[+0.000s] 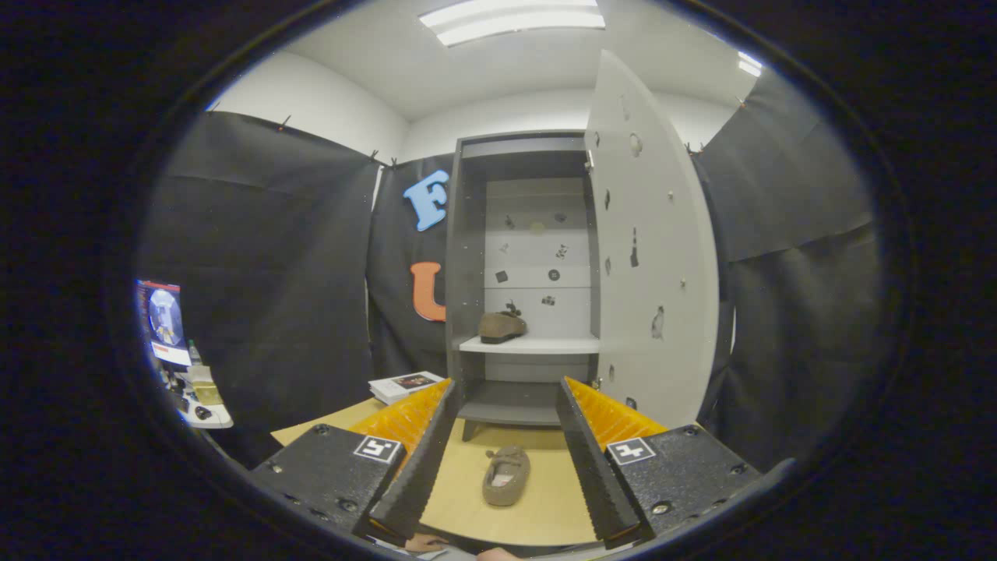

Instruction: Open the shoe cabinet door, grab the shoes and put them into the shoe cabinet, then close the shoe cabinet door.

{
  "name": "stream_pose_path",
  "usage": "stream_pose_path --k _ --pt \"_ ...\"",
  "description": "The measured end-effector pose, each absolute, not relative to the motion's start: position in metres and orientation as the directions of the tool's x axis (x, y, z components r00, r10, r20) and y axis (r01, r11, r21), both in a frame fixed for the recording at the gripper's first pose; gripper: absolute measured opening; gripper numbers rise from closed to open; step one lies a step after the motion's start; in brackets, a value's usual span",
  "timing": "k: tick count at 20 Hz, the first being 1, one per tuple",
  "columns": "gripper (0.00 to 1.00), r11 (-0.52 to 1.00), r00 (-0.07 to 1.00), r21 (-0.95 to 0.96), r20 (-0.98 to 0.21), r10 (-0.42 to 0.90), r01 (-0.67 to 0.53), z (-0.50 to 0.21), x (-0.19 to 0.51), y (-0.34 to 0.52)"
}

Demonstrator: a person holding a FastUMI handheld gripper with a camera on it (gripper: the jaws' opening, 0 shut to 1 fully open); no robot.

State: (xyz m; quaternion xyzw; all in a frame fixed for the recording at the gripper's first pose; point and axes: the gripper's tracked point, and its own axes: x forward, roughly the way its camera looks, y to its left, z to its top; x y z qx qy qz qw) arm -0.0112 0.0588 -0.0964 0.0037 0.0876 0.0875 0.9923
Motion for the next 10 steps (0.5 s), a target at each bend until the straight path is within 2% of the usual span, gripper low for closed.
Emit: stream_pose_path --k 3,4,7,10 --pt "0.82 0.989 0.969 0.000 -0.200 0.146 -0.149 -0.133 0.008 0.076" --pt "0.99 0.989 0.963 -0.020 -0.230 0.138 -0.147 -0.149 0.012 0.080" --pt "1.00 0.984 0.925 0.007 -0.340 0.169 -0.178 -0.202 0.025 0.104" --pt "1.00 0.988 0.878 0.044 -0.454 0.152 -0.148 -0.264 0.040 0.105"
